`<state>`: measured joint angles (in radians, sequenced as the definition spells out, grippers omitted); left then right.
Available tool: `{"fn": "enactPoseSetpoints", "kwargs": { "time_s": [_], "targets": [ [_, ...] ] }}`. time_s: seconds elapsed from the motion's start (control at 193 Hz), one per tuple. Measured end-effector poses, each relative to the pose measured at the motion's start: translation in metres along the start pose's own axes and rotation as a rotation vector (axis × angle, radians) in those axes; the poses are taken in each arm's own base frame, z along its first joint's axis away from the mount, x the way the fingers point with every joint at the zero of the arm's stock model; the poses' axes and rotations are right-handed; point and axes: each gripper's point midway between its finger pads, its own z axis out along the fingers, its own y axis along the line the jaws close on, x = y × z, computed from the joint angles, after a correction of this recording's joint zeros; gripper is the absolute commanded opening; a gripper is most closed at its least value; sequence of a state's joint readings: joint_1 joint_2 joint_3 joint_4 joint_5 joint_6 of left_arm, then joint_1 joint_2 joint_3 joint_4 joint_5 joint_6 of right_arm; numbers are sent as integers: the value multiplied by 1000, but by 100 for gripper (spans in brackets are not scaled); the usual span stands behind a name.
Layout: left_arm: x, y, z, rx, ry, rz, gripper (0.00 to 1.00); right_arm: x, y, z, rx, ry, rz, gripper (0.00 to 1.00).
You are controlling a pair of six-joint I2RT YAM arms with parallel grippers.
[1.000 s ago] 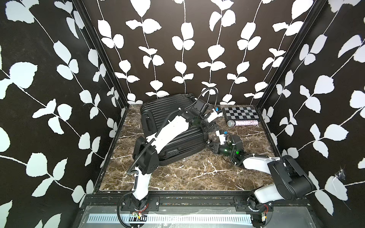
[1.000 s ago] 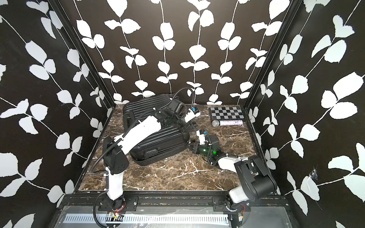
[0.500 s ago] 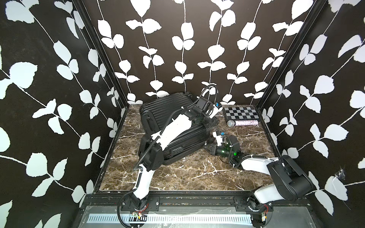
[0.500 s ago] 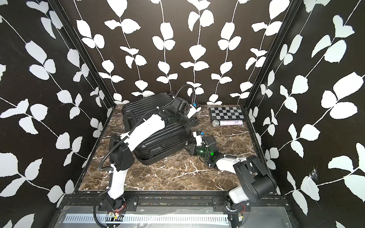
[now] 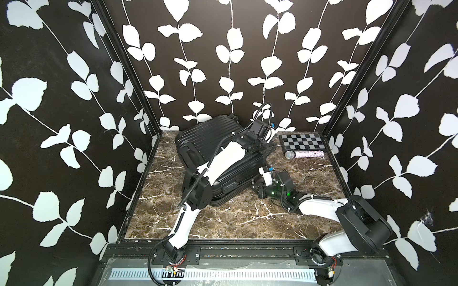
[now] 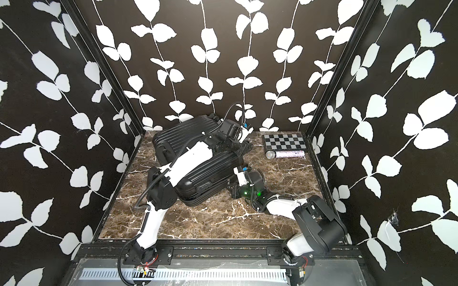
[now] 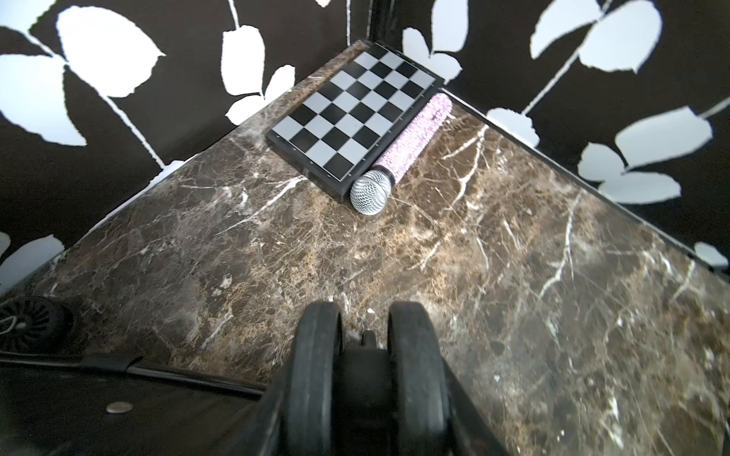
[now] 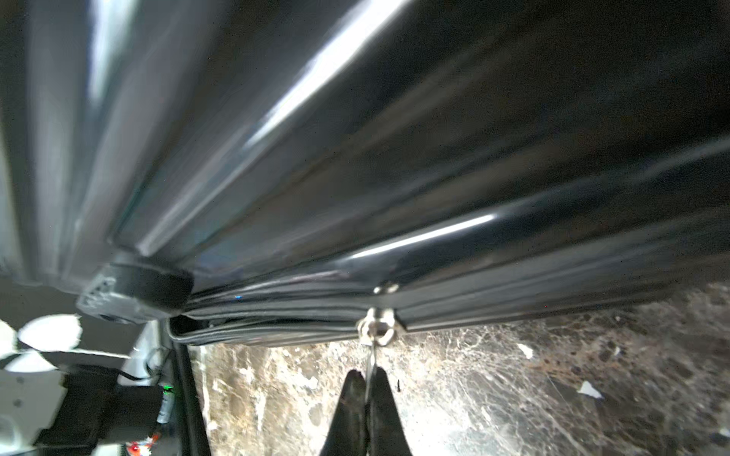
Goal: Close the suitcase zippers
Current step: Zip the zipper on the suitcase.
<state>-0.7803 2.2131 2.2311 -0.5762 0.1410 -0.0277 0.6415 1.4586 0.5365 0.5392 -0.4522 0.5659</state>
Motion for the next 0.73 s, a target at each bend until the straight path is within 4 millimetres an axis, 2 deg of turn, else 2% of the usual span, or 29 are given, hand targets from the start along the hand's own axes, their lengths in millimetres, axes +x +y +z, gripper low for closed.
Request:
{"fn": "enactPoseSetpoints", "kwargs": {
  "time_s": [0.248, 0.445, 0.729],
  "targets": [
    [-13, 13, 11, -65, -48, -84, 0, 13, 16, 8, 3, 51, -126, 0],
    [-20, 33, 17, -167, -76, -155, 0, 26, 30, 11, -18, 87, -225, 0],
    [-22, 62, 14, -284, -99, -237, 0, 46, 51, 15, -53, 147, -369, 0]
  ]
}}
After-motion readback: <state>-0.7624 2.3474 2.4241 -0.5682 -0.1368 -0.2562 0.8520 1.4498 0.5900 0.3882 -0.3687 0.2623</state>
